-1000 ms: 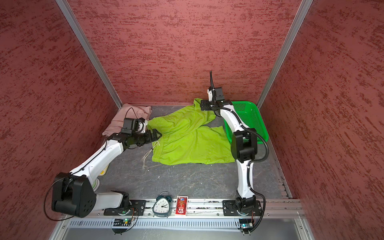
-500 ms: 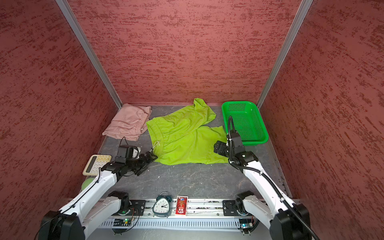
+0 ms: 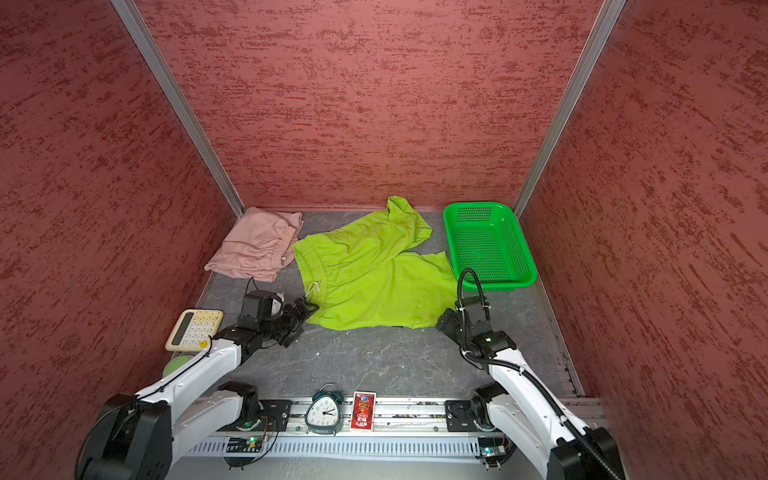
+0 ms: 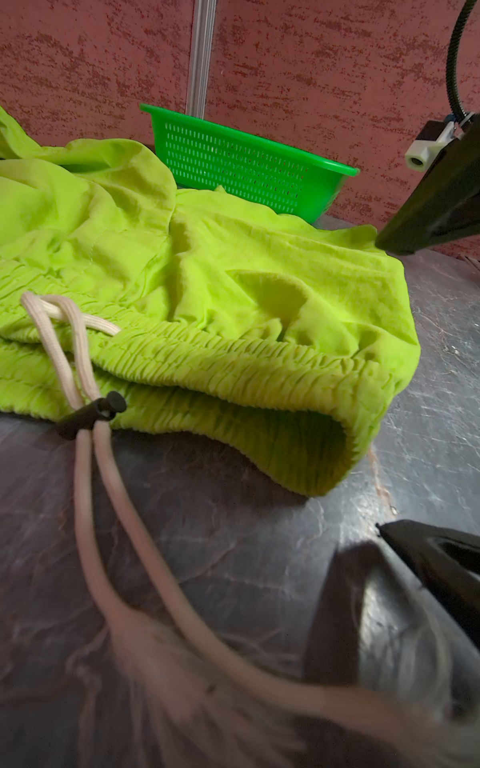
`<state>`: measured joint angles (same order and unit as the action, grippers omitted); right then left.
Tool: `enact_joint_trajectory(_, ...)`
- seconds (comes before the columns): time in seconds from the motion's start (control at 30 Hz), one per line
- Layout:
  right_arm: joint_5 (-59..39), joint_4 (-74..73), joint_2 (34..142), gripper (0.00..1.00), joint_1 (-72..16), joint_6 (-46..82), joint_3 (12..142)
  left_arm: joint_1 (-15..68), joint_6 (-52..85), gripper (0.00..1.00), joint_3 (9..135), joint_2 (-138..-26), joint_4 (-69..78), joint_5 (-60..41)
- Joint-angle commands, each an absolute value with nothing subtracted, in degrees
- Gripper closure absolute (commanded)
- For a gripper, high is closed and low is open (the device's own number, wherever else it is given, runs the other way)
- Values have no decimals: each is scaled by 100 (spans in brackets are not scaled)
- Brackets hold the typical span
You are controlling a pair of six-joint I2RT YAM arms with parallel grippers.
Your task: Fold and stack the shorts
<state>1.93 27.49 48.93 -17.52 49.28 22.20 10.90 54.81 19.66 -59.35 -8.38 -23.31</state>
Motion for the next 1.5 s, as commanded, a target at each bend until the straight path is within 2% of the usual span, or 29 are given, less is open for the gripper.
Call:
enact_joint_trajectory(0.0, 612, 2121, 4869, 8, -1759, 5277, 2008, 1175, 5606, 1, 1969, -6044, -408, -2146)
enact_joint_trajectory(0.13, 723, 1591, 4975, 11, -1705, 5383, 1753, 1203, 5586, 4, 1953, -6158, -308, -2071)
enact_joint_trajectory(0.37, 584, 679, 5484, 21, -1617, 5468, 1433, 1301, 5604, 9, 1929, -6516, -22, -1986)
enact_joint_trajectory(0.5, 675, 335, 5590, 31, -1586, 5470, 1303, 1361, 5637, 13, 1881, -6697, 225, -1936)
enact_joint_trajectory(0.57, 733, 212, 5573, 42, -1571, 5437, 1252, 1375, 5618, 16, 1893, -6829, 321, -1902)
enact_joint_trajectory(0.6, 743, 185, 5559, 53, -1564, 5398, 1251, 1380, 5616, 22, 1892, -6906, 394, -1899)
enact_joint_trajectory(0.7, 842, 309, 5490, 82, -1553, 5264, 1296, 1380, 5581, 49, 1933, -7072, 535, -1864)
enact_joint_trajectory(0.8, 988, 554, 5354, 100, -1555, 5133, 1370, 1372, 5482, 74, 2048, -7128, 476, -1865)
enact_joint_trajectory(0.93, 985, 729, 5221, 100, -1556, 5046, 1532, 1347, 5132, 100, 2316, -6963, -94, -1775)
enact_joint_trajectory(1.2, 773, 1563, 5241, 100, -1564, 4732, 2186, 1218, 4315, 100, 2948, -5685, -2374, -1462)
enact_joint_trajectory(1.47, 985, 3158, 4177, 100, -1668, 4585, 3106, 1126, 3768, 100, 3784, -4714, -4495, -1302)
